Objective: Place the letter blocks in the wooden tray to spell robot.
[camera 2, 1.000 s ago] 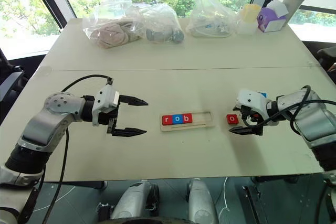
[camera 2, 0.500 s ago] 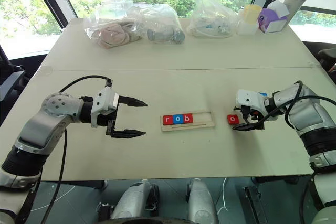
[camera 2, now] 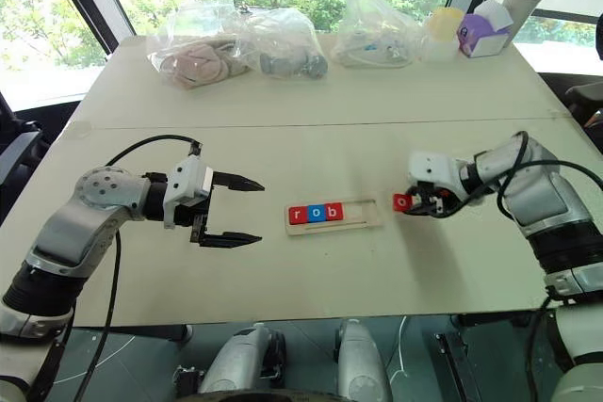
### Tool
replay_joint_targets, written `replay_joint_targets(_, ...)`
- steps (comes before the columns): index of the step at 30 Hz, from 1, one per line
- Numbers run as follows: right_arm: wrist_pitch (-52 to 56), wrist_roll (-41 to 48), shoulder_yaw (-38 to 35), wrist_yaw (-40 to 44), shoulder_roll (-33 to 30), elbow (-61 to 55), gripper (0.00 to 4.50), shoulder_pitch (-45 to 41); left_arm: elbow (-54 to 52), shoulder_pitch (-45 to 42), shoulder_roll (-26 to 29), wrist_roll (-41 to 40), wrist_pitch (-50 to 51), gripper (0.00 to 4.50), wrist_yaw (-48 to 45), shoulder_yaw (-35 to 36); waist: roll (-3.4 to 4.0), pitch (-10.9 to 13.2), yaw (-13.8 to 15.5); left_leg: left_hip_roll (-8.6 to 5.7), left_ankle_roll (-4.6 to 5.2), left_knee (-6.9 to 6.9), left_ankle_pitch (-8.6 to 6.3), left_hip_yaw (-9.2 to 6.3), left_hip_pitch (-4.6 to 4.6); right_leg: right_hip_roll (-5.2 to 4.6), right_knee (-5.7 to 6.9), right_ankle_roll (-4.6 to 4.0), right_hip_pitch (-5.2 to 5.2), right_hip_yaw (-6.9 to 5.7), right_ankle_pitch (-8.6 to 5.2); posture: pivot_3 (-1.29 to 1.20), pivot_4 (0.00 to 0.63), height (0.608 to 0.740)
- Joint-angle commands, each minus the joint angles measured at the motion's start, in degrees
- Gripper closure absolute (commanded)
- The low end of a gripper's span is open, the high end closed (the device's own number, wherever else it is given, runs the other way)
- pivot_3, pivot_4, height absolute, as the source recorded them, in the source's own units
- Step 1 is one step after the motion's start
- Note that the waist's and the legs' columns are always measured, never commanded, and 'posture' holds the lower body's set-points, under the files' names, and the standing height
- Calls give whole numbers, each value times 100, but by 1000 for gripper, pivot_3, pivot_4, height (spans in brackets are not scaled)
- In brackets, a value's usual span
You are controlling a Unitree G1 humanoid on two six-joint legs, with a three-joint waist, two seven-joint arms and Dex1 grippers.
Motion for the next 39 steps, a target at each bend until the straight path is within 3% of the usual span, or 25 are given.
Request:
replay_joint_targets(1, 343, 195, -39, 120, 123, -543, 3372, -131, -125, -75, 1, -10, -22, 0, 44, 87, 0, 0, 22, 2, -1, 0, 1, -3, 0, 1, 1, 0, 0, -2, 0, 0, 150, 740)
replay_joint_targets(13, 60, -252, 568, 160, 609, -398, 3372, -294, -346, 127, 33, -50, 62, 0, 265, 176, 0, 0, 11, -15, -3, 2, 2, 1, -7, -5, -3, 1, 1, -3, 0, 0, 150, 740)
replay_joint_targets(39, -180, -546, 661, 10, 967, 27, 3372, -488, -563, 302, 111, -97, 154, 0, 390, 259, 0, 0, 11, -14, -3, 2, 3, 1, -5, 1, 1, 3, 2, -4, 2, 0, 150, 740)
